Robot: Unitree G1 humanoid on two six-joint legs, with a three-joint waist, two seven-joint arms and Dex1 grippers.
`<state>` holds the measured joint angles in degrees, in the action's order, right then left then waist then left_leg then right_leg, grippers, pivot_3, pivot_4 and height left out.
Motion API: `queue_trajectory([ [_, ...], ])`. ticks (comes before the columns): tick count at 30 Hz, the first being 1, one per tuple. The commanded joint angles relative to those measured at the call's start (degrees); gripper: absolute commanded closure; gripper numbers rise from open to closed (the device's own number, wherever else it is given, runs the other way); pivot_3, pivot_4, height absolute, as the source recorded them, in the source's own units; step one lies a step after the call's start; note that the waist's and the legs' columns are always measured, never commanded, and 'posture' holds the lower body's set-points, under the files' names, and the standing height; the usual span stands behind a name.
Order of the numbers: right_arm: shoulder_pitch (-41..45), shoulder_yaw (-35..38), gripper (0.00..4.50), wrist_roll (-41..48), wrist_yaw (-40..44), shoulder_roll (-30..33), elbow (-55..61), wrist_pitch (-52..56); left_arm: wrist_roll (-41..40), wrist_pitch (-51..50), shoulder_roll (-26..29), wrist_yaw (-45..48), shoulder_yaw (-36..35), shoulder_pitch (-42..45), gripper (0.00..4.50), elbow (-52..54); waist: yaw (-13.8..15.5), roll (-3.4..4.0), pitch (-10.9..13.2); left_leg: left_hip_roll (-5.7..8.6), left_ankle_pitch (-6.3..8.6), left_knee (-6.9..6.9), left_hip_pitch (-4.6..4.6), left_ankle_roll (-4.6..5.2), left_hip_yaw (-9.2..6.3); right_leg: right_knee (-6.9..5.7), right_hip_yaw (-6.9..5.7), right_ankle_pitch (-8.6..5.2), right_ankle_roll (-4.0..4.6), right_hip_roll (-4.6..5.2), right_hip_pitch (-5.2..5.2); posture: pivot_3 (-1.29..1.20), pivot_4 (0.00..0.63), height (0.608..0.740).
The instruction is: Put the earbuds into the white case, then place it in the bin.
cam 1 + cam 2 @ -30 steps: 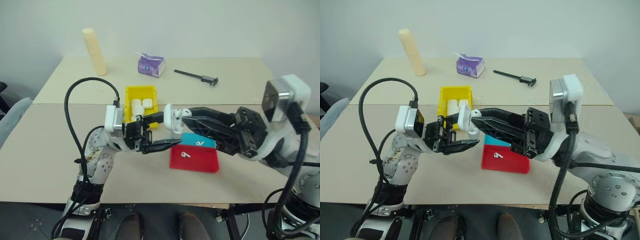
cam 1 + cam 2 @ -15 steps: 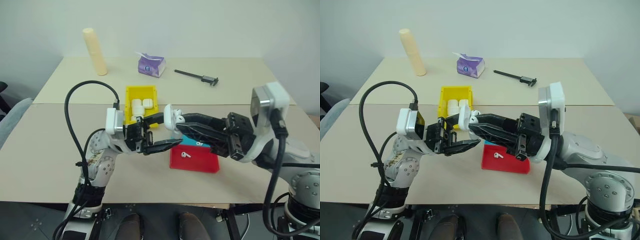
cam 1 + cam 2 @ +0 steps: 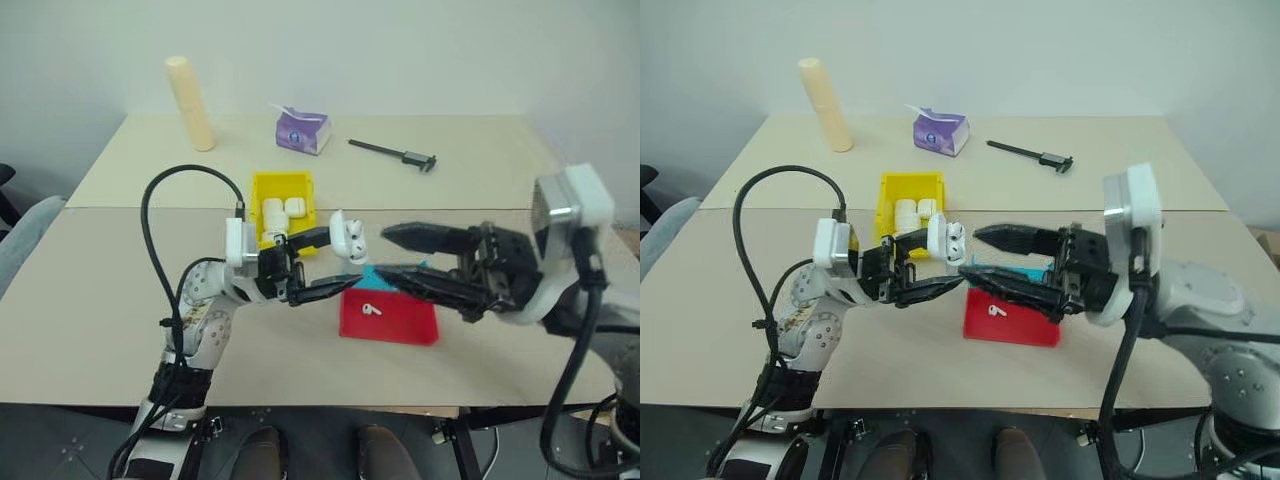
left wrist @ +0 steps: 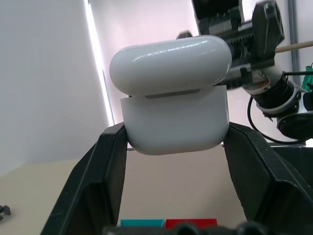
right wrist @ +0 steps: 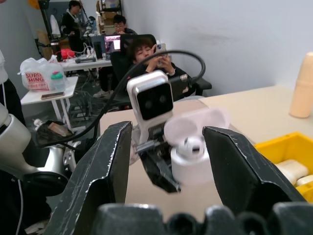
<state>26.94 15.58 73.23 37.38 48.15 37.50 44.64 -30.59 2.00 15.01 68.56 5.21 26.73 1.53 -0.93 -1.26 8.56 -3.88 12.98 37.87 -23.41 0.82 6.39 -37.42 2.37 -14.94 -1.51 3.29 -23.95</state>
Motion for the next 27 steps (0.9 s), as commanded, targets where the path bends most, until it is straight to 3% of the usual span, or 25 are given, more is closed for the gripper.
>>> queue_trajectory([
  [1,6.7,-1.6,2.18,-1.3,0.3,4.1,-2.3,2.0,5.1,4.9,-2.2,-1.9,2.3,2.3,1.79,-3.2,0.1,0.00,0.0,-0.01,0.00,-0.01,-0.01,0.00,0.00,0.03,-0.01,0.00,0.00,0.00,0.00,0.00,0.150,0.740],
  [5,14.3,-7.6,3.66,-4.3,0.8,5.2,-2.9,3.7,7.8,8.6,-5.3,-3.4,3.6,3.6,1.79,-6.3,0.1,0.01,0.0,-0.02,0.02,-0.04,-0.32,0.04,-0.02,0.23,-0.03,0.05,-0.03,0.01,-0.18,0.00,0.150,0.740],
  [8,18.0,-12.1,4.48,-7.8,2.1,5.3,-2.4,4.9,8.4,9.5,-7.0,-4.4,4.4,3.8,1.79,-6.5,0.1,0.01,0.0,-0.01,0.04,-0.03,-0.40,0.08,-0.01,0.28,-0.03,0.07,-0.05,0.05,-0.24,0.00,0.150,0.740],
  [17,18.5,-18.4,4.48,-20.2,6.5,7.5,-0.4,4.0,6.8,9.6,-7.5,-4.4,4.8,1.5,1.79,-2.7,0.2,0.02,0.0,-0.02,0.05,-0.01,-0.41,0.10,-0.04,0.31,-0.07,0.09,-0.09,0.06,-0.21,0.00,0.150,0.740],
  [27,15.1,-15.1,4.48,-23.3,8.1,8.0,-0.4,4.0,4.2,8.7,-6.9,-6.0,2.9,-0.4,1.79,0.7,0.2,0.02,0.0,-0.02,0.05,-0.01,-0.38,0.10,-0.04,0.30,-0.07,0.10,-0.08,0.06,-0.18,0.00,0.150,0.740],
])
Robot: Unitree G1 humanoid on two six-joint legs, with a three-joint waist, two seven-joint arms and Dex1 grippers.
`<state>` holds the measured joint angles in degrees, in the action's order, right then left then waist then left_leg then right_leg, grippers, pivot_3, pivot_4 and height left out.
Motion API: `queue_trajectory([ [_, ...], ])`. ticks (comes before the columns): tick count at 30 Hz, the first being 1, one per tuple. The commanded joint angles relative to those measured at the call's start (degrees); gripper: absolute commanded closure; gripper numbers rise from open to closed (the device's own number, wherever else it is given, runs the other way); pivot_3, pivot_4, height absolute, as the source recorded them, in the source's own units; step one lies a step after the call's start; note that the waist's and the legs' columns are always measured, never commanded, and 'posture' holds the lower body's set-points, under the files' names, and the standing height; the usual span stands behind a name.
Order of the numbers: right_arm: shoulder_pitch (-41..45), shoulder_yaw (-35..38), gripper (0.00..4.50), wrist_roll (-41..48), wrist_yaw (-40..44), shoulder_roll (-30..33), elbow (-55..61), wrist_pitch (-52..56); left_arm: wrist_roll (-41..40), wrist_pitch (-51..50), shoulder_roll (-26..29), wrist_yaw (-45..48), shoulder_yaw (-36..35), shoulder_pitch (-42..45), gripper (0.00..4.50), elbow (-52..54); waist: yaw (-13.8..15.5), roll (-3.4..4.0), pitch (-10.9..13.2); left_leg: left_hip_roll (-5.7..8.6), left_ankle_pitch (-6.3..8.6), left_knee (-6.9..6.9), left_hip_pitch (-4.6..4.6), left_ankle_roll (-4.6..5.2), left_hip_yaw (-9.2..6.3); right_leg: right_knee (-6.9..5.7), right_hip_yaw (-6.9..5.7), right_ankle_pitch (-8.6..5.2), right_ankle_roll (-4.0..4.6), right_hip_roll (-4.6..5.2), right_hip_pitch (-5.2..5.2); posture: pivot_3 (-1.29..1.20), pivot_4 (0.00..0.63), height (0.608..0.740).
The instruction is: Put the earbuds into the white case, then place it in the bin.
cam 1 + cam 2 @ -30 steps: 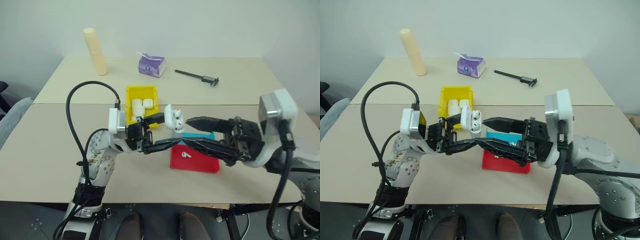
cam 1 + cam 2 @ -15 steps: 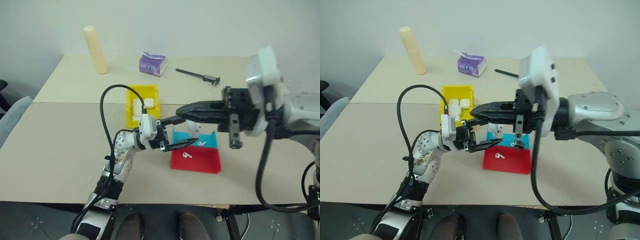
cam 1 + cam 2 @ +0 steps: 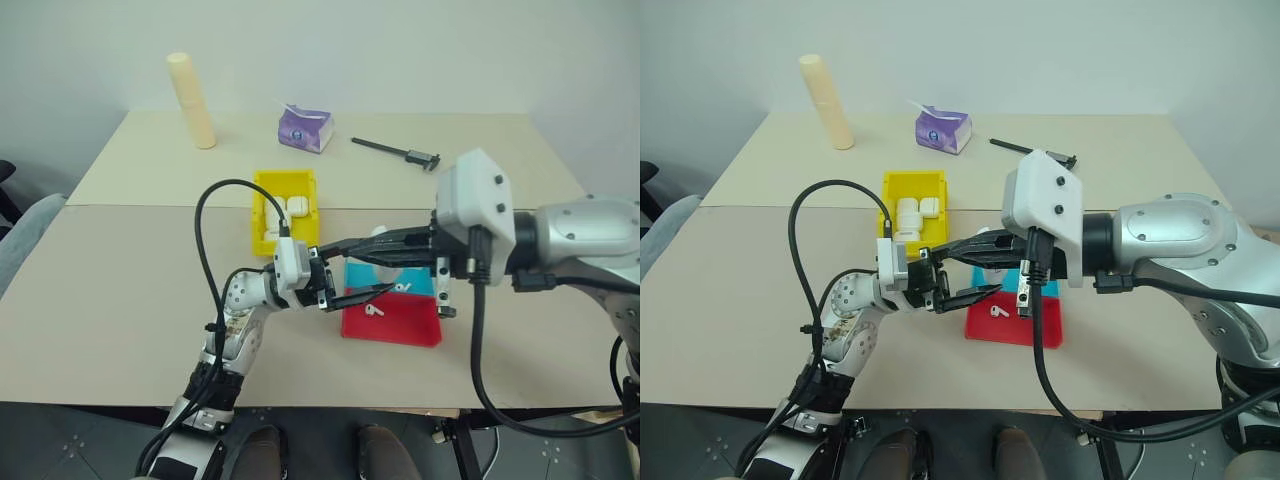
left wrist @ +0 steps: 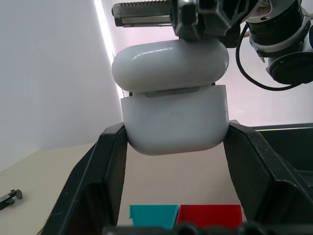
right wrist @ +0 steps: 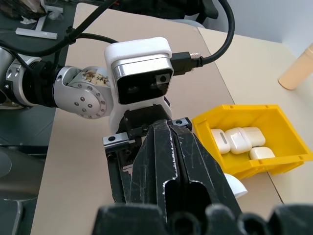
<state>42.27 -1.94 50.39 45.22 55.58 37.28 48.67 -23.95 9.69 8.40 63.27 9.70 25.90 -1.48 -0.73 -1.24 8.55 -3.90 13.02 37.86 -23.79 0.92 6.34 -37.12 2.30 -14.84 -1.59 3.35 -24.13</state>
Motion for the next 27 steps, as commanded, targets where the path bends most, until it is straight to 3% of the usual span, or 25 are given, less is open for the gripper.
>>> queue_trajectory([
  [1,-0.2,3.2,4.48,0.3,0.1,0.2,-0.3,0.1,-2.4,1.0,-0.1,-0.8,-1.7,0.3,1.79,3.7,0.0,0.04,0.0,0.00,0.00,0.00,0.00,0.00,0.01,0.00,0.01,0.00,0.00,0.01,-0.01,0.00,0.150,0.740],
  [5,-0.8,5.5,4.48,0.9,-0.2,0.3,-0.6,0.3,-2.9,0.8,0.6,-1.3,-2.5,0.0,1.79,3.9,0.0,0.03,0.0,0.01,0.00,0.00,0.00,0.00,0.01,-0.01,0.00,0.00,-0.01,0.01,-0.01,0.00,0.150,0.740],
  [10,-1.6,13.4,4.48,6.4,-2.6,-1.9,-2.6,0.1,-0.3,1.9,1.6,-5.3,-5.2,0.2,1.79,1.7,0.0,0.03,0.0,0.02,0.00,0.00,0.01,0.00,0.01,-0.01,0.01,0.01,-0.01,0.01,0.01,0.00,0.150,0.740],
  [12,-3.1,16.1,4.48,8.0,-4.1,-2.7,-2.7,0.0,2.6,2.5,1.1,-11.0,-7.0,0.9,1.79,0.9,0.0,0.03,0.0,0.01,0.00,0.00,0.01,0.00,0.00,-0.01,0.01,0.01,-0.01,0.00,0.01,0.00,0.150,0.740],
  [15,-7.7,18.5,4.48,8.2,-5.7,-3.2,-2.2,-0.1,11.9,-5.8,1.0,-27.8,-9.0,6.1,1.79,-2.0,0.2,0.02,0.0,0.02,0.00,0.01,0.03,0.00,-0.04,0.00,-0.01,0.02,-0.03,0.01,0.08,0.00,0.150,0.740],
  [19,-12.9,17.1,4.48,5.8,-7.6,-4.2,-2.2,-0.4,22.3,-5.9,-0.8,-46.6,-11.4,13.4,1.79,-11.5,0.8,0.00,0.0,0.11,-0.06,0.02,0.01,0.09,-0.06,0.05,-0.02,0.11,-0.14,0.06,0.12,0.00,0.150,0.740],
  [24,-14.6,13.5,4.48,2.6,-7.9,-5.6,-3.0,-1.3,27.5,-13.8,-0.8,-57.1,-11.4,21.5,1.79,-23.7,0.6,0.00,0.0,0.10,-0.06,0.01,0.00,0.09,-0.02,0.06,-0.01,0.12,-0.14,0.03,0.05,0.00,0.150,0.740],
  [27,-14.8,12.5,4.48,1.1,-7.7,-5.7,-3.1,-1.5,27.9,-12.7,-0.3,-58.0,-11.2,22.8,1.79,-27.7,0.5,0.00,0.0,0.10,-0.06,0.01,-0.02,0.09,0.01,0.05,-0.01,0.12,-0.14,0.03,0.01,0.00,0.150,0.740],
])
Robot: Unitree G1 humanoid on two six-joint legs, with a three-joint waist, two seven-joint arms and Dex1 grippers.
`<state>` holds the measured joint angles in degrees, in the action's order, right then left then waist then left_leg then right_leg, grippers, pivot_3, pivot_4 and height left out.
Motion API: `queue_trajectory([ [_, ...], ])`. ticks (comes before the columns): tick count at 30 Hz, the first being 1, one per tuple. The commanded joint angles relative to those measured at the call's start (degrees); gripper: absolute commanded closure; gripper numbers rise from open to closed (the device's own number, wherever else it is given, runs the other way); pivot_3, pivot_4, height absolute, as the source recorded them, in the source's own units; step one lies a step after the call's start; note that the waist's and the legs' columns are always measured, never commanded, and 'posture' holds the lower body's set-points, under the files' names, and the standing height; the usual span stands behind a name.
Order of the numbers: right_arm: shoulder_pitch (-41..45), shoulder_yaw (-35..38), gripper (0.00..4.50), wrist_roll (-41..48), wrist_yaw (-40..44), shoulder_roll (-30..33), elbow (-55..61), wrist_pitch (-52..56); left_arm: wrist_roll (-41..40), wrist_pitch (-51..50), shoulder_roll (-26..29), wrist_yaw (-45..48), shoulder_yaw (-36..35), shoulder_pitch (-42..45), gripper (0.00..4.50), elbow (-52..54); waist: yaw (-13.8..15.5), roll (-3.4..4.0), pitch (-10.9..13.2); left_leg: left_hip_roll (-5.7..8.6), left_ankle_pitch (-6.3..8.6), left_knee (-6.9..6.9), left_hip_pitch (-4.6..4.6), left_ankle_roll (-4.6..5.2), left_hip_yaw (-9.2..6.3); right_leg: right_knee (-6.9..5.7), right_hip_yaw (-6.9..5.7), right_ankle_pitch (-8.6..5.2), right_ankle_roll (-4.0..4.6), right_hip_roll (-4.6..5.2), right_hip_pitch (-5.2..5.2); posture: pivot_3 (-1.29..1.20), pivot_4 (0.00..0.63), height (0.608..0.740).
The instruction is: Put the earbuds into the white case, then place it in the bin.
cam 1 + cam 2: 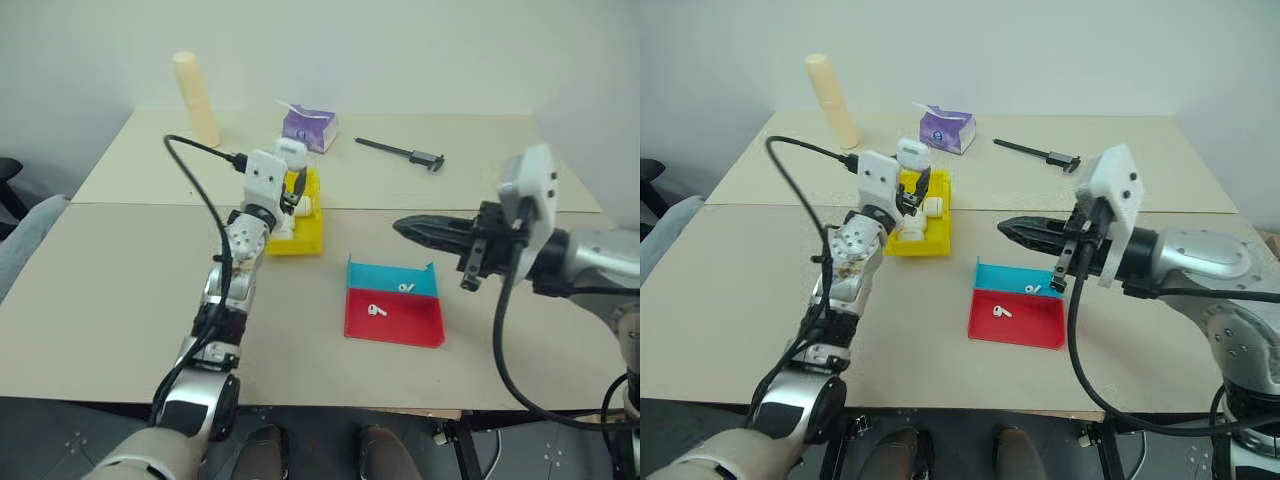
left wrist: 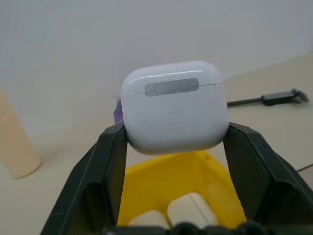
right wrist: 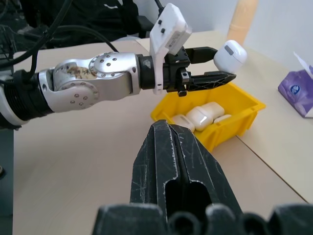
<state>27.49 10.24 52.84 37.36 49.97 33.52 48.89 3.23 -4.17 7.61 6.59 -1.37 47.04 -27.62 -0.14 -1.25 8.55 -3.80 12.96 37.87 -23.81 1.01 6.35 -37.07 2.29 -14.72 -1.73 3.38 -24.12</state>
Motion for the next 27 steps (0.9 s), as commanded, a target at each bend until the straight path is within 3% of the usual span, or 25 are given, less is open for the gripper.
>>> queue_trajectory([
  [1,-0.2,0.4,4.49,-1.4,0.1,-0.2,0.5,-1.6,0.4,1.8,0.6,-0.4,0.2,1.3,1.44,-1.7,0.0,0.00,0.0,0.00,0.00,0.00,-0.01,0.00,0.01,0.00,0.01,0.00,0.00,0.00,-0.01,0.00,0.150,0.740],
  [5,-1.1,0.3,4.50,-2.4,-0.1,0.0,0.3,-1.1,0.4,2.7,0.7,1.3,1.4,-0.1,0.06,-1.8,0.2,0.00,0.0,0.01,0.00,-0.01,-0.07,-0.01,0.06,0.02,0.00,0.00,0.00,0.02,-0.04,0.00,0.150,0.740],
  [10,-1.8,-0.6,4.50,-3.6,-0.1,0.2,1.1,-0.8,-1.5,1.4,1.0,1.3,0.0,-0.4,0.02,-0.8,0.2,0.00,0.0,0.00,-0.01,-0.01,-0.03,-0.03,0.07,-0.01,-0.01,0.01,0.01,0.01,-0.03,0.00,0.150,0.740],
  [13,-4.3,-1.3,4.50,-5.5,1.2,1.1,2.6,-1.7,-10.9,2.8,2.9,14.4,-1.9,-5.1,0.02,6.3,0.0,0.02,0.0,-0.02,-0.01,-0.02,-0.03,-0.03,0.09,0.00,0.01,0.01,0.02,0.01,-0.04,0.00,0.150,0.740],
  [15,-6.5,-1.5,4.50,-7.3,2.7,1.8,3.2,-3.0,-17.6,-1.8,4.2,21.4,-3.2,-7.8,0.02,11.7,-0.1,0.02,0.0,-0.04,-0.02,-0.02,-0.03,-0.05,0.12,-0.01,0.01,0.00,0.02,0.01,-0.05,0.00,0.150,0.740],
  [17,-9.5,-1.0,4.50,-9.1,5.8,2.9,2.2,-5.3,-25.3,-9.4,7.2,27.6,-4.2,-13.5,0.02,21.4,-0.2,0.02,0.0,-0.04,-0.04,-0.01,-0.04,-0.08,0.12,-0.02,0.01,0.00,0.02,0.02,-0.05,0.00,0.150,0.740],
  [22,-15.5,0.7,4.50,-16.9,18.4,8.2,-3.3,-17.7,-29.5,-15.6,17.8,34.6,-4.4,-28.7,0.02,40.4,-0.7,0.05,0.0,-0.05,-0.04,-0.01,0.10,-0.08,0.12,-0.04,0.04,0.00,0.02,0.02,0.05,0.00,0.150,0.740],
  [27,-18.0,7.1,4.50,-20.3,31.7,11.6,-13.2,-31.4,-37.1,-22.3,26.4,37.2,-11.6,-38.8,0.02,52.7,-0.5,0.00,0.0,-0.06,-0.05,-0.01,0.46,-0.07,0.12,-0.04,0.02,0.02,0.05,0.02,0.36,0.00,0.150,0.740],
])
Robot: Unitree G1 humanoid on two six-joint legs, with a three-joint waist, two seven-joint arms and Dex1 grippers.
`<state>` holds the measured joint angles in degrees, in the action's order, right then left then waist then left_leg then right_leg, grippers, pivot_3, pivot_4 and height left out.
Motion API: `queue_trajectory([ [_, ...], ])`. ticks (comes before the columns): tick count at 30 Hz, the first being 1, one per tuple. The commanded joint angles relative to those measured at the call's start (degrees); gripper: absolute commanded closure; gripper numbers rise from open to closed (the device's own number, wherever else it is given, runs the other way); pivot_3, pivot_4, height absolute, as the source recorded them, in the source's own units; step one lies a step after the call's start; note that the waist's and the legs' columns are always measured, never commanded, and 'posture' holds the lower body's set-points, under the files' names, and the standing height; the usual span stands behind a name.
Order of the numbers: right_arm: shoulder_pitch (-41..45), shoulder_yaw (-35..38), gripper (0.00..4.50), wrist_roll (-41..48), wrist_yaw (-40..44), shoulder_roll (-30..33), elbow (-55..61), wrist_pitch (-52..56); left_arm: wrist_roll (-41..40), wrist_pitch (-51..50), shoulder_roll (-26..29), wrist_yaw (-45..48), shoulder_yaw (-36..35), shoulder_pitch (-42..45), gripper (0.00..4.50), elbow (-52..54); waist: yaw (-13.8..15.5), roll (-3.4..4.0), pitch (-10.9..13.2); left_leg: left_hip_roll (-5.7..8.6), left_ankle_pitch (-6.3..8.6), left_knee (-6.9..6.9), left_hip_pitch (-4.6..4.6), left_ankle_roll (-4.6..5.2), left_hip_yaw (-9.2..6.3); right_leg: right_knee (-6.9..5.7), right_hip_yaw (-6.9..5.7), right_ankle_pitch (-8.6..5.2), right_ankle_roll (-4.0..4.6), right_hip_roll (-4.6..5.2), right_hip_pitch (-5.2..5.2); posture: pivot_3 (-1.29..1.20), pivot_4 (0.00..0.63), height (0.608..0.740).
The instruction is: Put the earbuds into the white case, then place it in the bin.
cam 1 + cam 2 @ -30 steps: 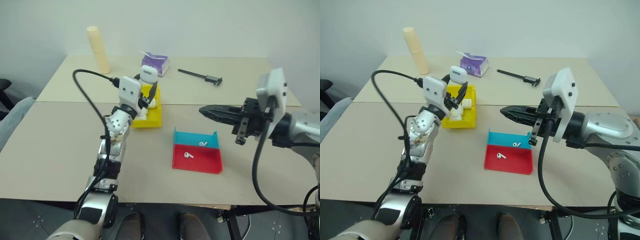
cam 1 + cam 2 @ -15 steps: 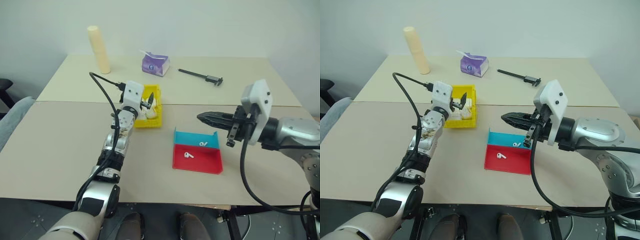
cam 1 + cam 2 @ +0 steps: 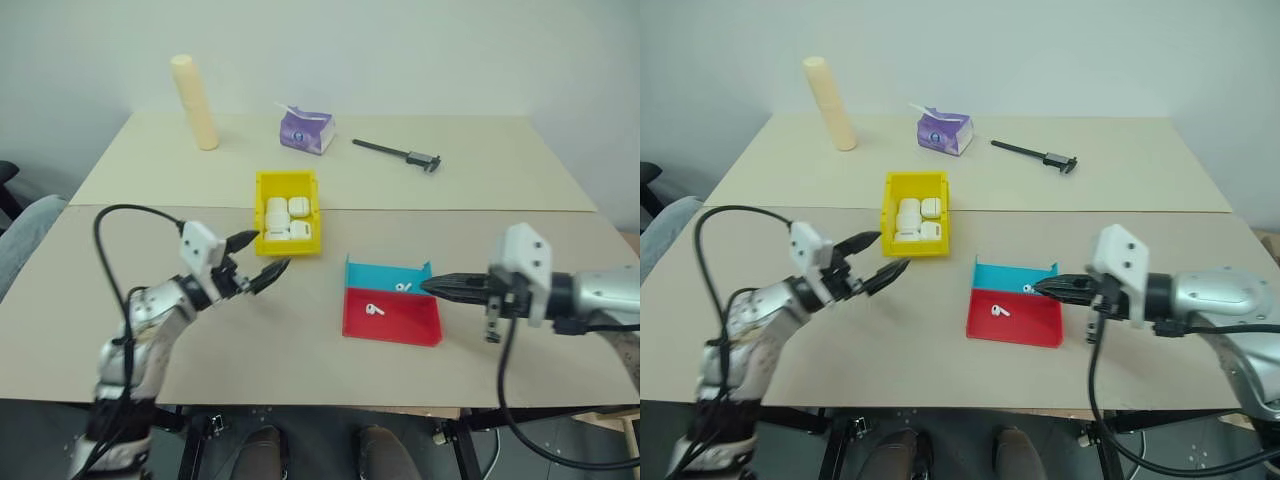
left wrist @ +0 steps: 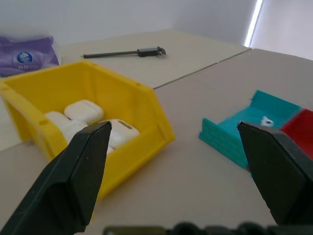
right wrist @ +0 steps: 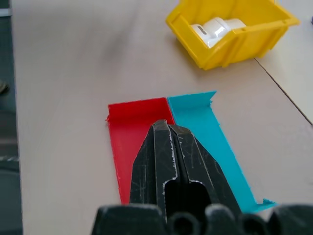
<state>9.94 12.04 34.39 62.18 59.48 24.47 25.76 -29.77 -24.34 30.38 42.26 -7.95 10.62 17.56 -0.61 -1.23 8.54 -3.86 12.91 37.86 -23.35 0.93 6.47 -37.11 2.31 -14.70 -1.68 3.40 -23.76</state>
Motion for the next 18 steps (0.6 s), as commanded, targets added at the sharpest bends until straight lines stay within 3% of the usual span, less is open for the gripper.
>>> queue_trajectory([
  [1,-0.8,6.5,4.50,-2.8,9.5,2.9,-6.5,-10.9,-4.7,-2.6,5.6,2.2,-6.9,-4.3,0.02,9.4,-0.1,-0.01,0.0,-0.01,0.00,0.00,0.08,0.00,-0.01,0.03,-0.02,0.00,0.00,-0.01,0.10,0.00,0.150,0.740],
  [8,-0.3,9.2,4.50,-6.4,19.2,5.9,-17.7,-23.2,-5.8,-4.7,15.9,5.9,-16.0,-12.7,0.02,14.2,-0.1,-0.01,0.0,-0.05,0.04,-0.09,0.45,0.04,0.04,0.14,-0.03,-0.06,0.08,0.00,0.45,0.00,0.150,0.740],
  [18,3.9,4.7,4.50,-9.3,20.4,4.8,-21.2,-26.6,-8.6,-6.6,19.4,6.8,-20.8,-15.2,0.02,15.5,-0.1,-0.01,0.0,-0.07,0.05,-0.12,0.49,0.03,0.09,0.14,-0.03,-0.10,0.15,0.01,0.46,0.00,0.150,0.740],
])
